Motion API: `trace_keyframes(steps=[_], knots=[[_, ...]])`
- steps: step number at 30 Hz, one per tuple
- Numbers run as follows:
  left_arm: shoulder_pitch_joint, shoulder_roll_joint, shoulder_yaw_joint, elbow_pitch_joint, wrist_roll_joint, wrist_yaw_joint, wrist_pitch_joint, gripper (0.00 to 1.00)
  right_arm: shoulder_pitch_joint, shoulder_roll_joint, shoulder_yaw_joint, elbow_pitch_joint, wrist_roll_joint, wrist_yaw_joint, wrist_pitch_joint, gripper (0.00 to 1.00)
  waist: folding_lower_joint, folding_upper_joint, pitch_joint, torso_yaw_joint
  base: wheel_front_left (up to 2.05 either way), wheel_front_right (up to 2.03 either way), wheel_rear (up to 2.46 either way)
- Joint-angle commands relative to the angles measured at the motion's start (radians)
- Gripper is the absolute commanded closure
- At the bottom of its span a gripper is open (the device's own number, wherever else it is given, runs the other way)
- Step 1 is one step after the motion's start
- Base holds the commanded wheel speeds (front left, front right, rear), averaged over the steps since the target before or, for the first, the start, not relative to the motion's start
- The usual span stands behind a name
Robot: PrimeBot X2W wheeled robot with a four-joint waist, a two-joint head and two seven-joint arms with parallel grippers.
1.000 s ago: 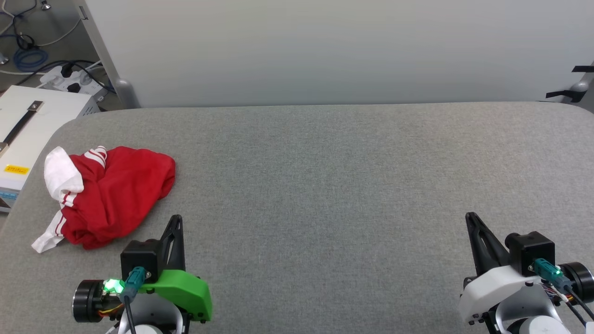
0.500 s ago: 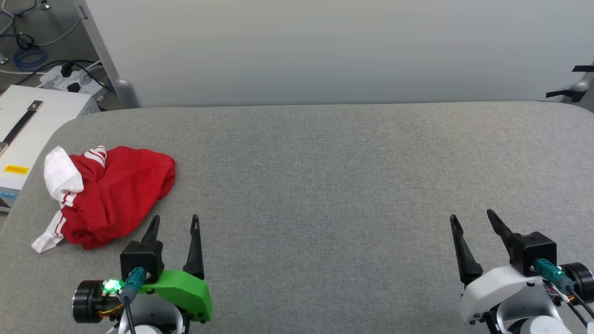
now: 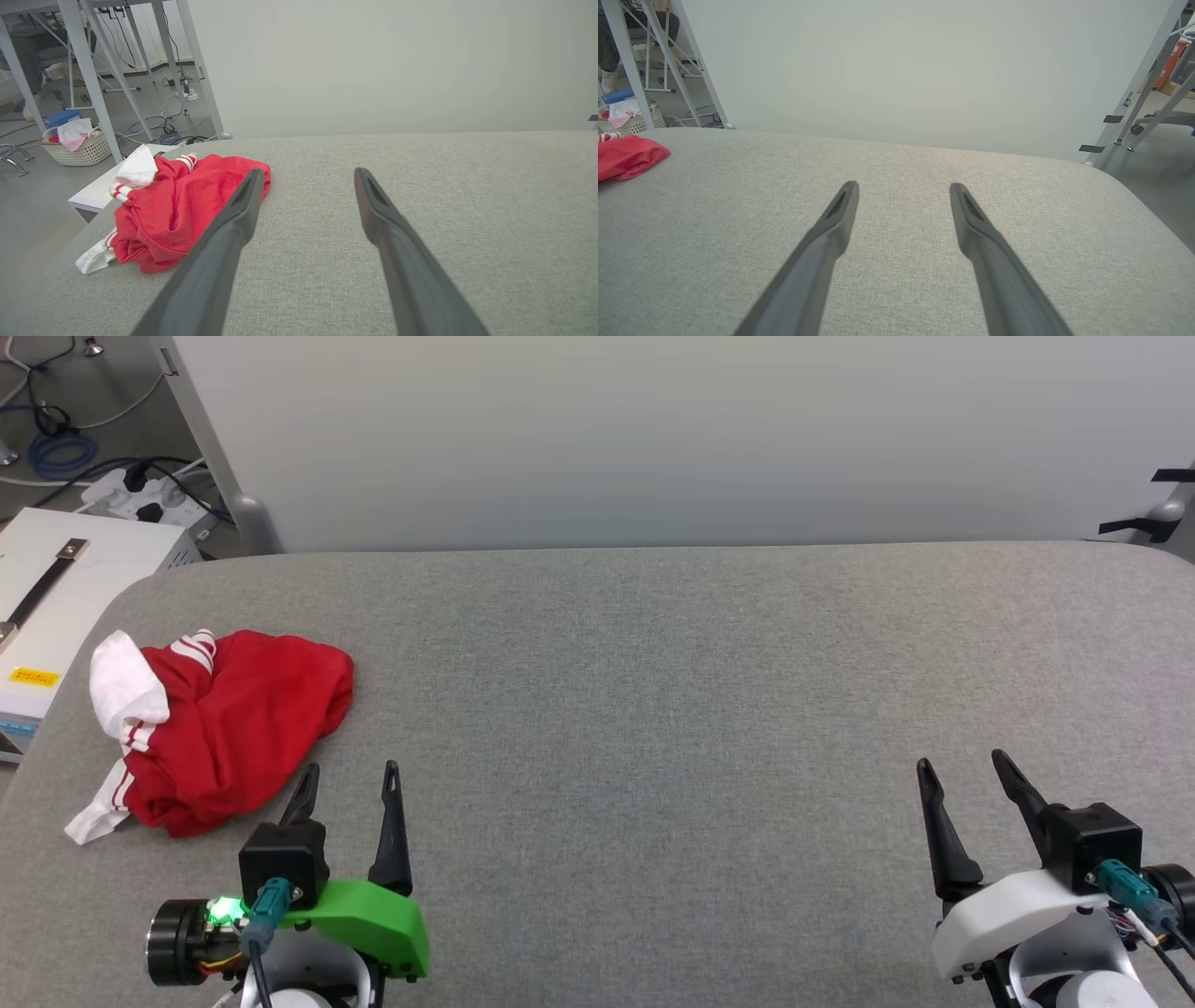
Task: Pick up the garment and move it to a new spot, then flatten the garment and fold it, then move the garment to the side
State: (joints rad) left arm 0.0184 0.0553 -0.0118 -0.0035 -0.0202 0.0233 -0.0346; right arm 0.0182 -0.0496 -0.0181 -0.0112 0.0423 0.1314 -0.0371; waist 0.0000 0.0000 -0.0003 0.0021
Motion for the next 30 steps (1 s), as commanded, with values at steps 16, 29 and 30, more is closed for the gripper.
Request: trace_keyframes(steps=[16, 29, 30], knots=[[0.003, -0.001, -0.014, -0.020, -0.009, 0.030, -0.041, 0.00, 0.020, 0.000, -0.004, -0.035, 0.035, 0.000, -0.041, 0.00, 0.0000, 0.0000, -0.003, 0.005, 0.00, 0.00, 0.00], [0.010, -0.002, -0.023, -0.024, -0.007, 0.038, -0.068, 0.00, 0.033, 0.000, -0.006, -0.049, 0.051, 0.000, -0.067, 0.00, 0.0000, 0.0000, -0.004, 0.009, 0.00, 0.00, 0.00], [0.011, -0.002, -0.024, -0.024, -0.007, 0.039, -0.070, 0.00, 0.034, 0.000, -0.006, -0.050, 0.052, 0.000, -0.070, 0.00, 0.0000, 0.0000, -0.004, 0.009, 0.00, 0.00, 0.00]])
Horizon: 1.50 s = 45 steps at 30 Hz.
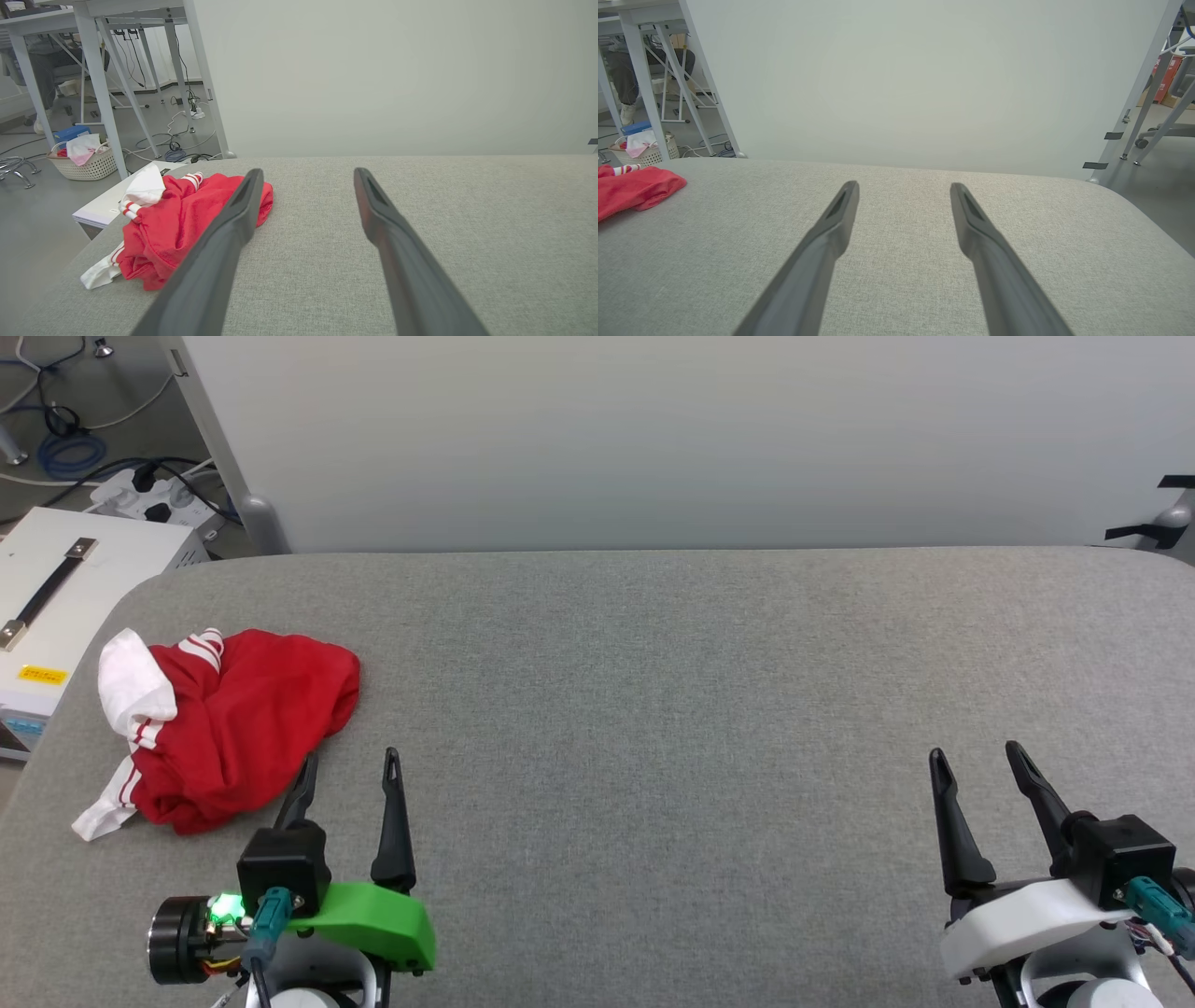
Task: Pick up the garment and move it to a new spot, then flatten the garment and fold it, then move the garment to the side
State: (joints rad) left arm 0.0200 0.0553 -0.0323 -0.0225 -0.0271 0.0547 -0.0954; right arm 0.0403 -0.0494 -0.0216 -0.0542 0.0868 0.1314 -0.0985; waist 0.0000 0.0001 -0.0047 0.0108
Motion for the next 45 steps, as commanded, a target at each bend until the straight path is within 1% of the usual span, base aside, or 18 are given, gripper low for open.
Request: trace_keyframes(steps=[1, 45], knots=[[0.010, -0.002, -0.005, -0.006, -0.001, 0.008, -0.011, 0.00, 0.013, -0.001, -0.002, -0.007, 0.009, 0.000, -0.010, 0.00, 0.0000, -0.0001, 0.000, 0.000, 0.00, 0.00, 0.00], [0.043, -0.004, -0.040, 0.008, 0.004, 0.038, -0.105, 0.00, 0.066, -0.001, -0.008, -0.029, 0.064, -0.001, -0.102, 0.00, 0.0000, -0.0001, -0.006, 0.012, 0.00, 0.00, 0.00]])
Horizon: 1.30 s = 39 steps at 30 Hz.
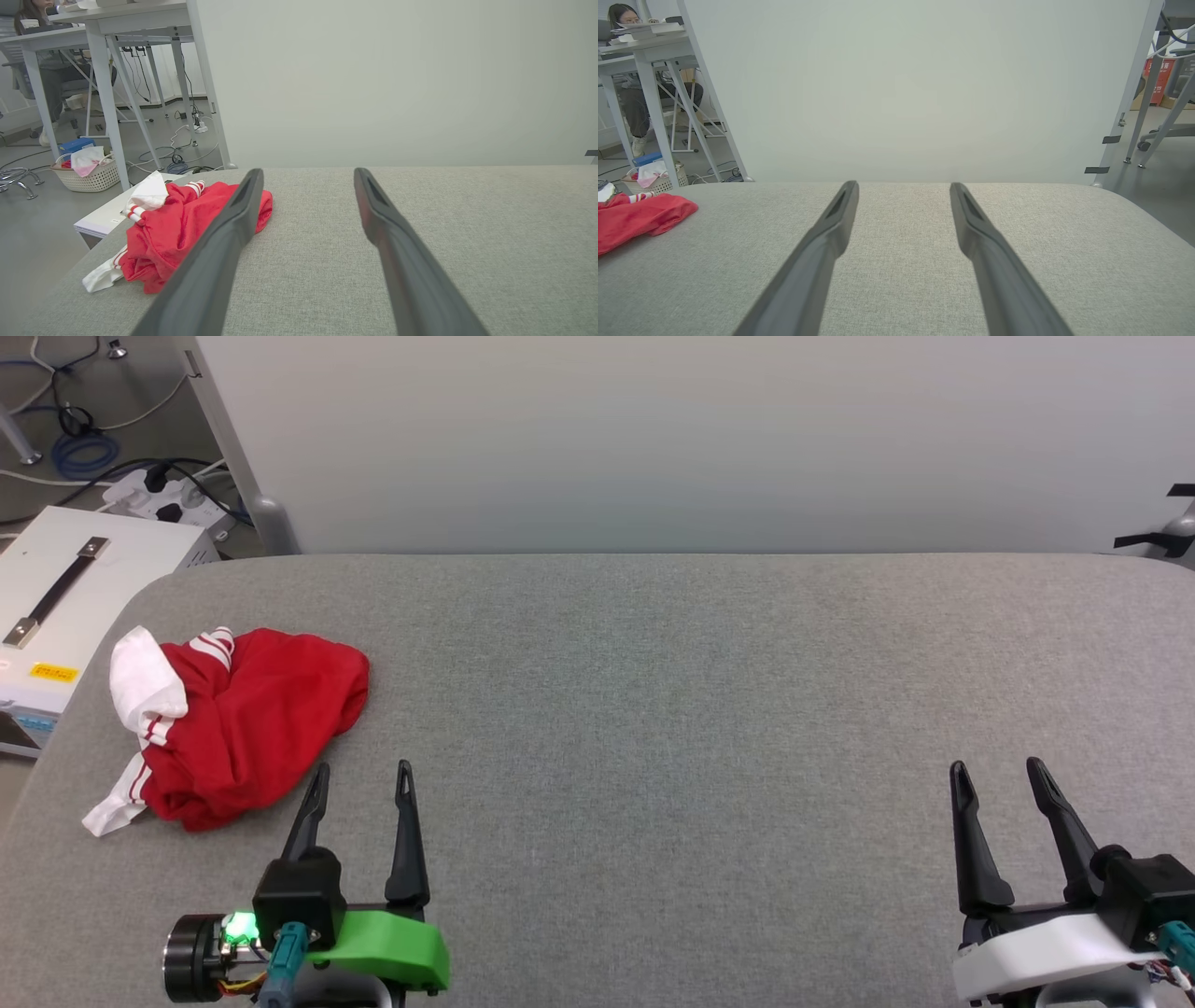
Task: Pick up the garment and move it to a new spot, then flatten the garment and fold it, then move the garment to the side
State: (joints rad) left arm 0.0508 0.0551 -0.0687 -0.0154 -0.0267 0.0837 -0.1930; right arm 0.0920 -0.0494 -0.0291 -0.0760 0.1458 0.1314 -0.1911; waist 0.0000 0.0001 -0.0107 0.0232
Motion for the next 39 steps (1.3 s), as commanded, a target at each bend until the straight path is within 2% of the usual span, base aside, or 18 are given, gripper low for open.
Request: trace_keyframes(steps=[1, 39], knots=[[0.013, -0.004, -0.004, 0.000, 0.004, 0.010, -0.009, 0.00, 0.015, -0.001, 0.000, -0.008, 0.006, -0.001, -0.012, 0.00, 0.0000, -0.0001, 0.000, 0.000, 0.00, 0.00, 0.00], [0.032, -0.005, -0.029, 0.011, -0.013, 0.037, -0.069, 0.00, 0.049, -0.001, 0.003, -0.006, 0.031, -0.001, -0.071, 0.00, 0.0000, -0.0001, -0.010, 0.018, 0.00, 0.00, 0.00]])
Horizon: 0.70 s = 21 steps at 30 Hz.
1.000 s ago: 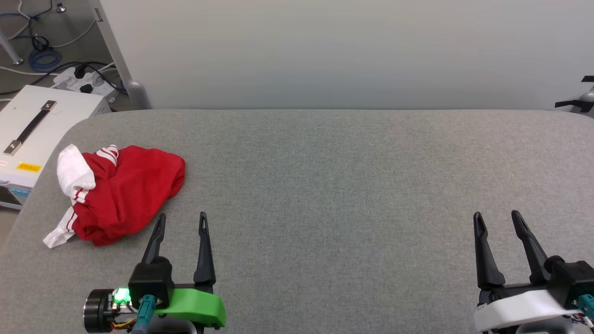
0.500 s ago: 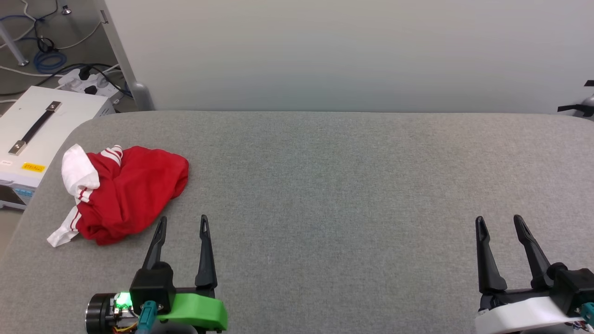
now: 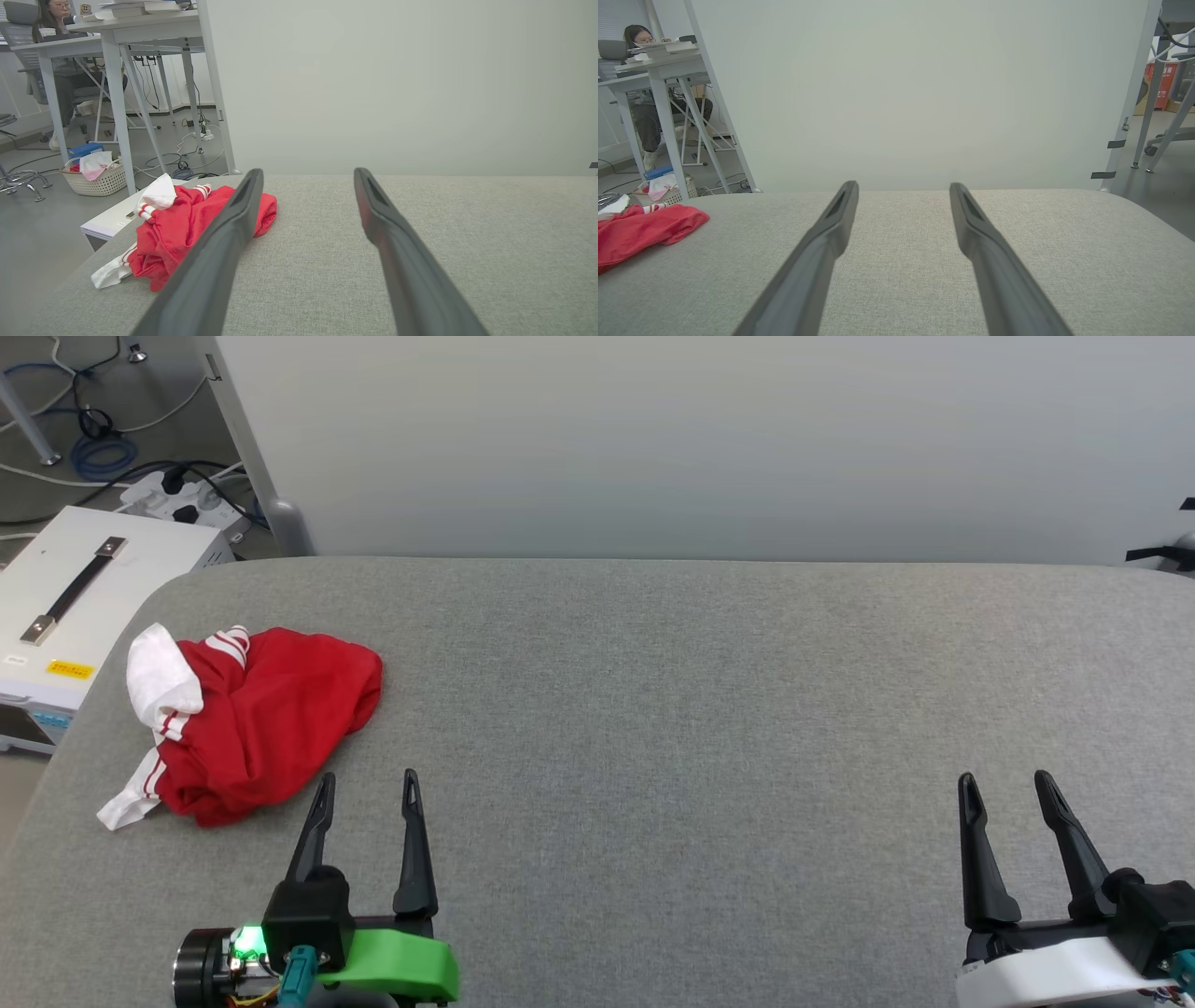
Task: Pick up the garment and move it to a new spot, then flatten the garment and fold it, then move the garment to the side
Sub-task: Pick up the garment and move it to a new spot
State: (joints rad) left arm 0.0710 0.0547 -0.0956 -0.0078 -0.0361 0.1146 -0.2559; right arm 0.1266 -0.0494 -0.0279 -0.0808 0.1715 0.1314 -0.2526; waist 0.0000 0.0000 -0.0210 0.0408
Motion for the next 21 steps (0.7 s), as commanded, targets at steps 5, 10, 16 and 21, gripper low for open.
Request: trace_keyframes(steps=[5, 10, 16, 21], knots=[[0.009, -0.005, -0.001, 0.006, -0.005, 0.006, -0.006, 0.00, 0.014, -0.001, 0.002, 0.000, 0.004, -0.001, -0.009, 0.00, 0.0000, 0.0000, 0.001, 0.004, 0.00, 0.00, 0.00], [0.002, -0.005, 0.003, 0.008, -0.010, 0.005, -0.006, 0.00, 0.014, -0.001, 0.006, -0.001, 0.001, -0.001, -0.009, 0.00, 0.0000, 0.0000, 0.006, 0.022, 0.00, 0.00, 0.00], [-0.006, -0.005, 0.013, 0.009, -0.017, 0.003, -0.006, 0.00, 0.013, -0.001, 0.010, -0.004, -0.001, -0.001, -0.009, 0.00, 0.0000, 0.0000, 0.014, 0.069, 0.00, 0.00, 0.00], [-0.012, -0.005, 0.025, 0.008, -0.019, 0.003, -0.006, 0.00, 0.011, -0.001, 0.015, -0.003, 0.000, -0.001, -0.009, 0.00, 0.0000, 0.0000, 0.022, 0.128, 0.00, 0.00, 0.00]])
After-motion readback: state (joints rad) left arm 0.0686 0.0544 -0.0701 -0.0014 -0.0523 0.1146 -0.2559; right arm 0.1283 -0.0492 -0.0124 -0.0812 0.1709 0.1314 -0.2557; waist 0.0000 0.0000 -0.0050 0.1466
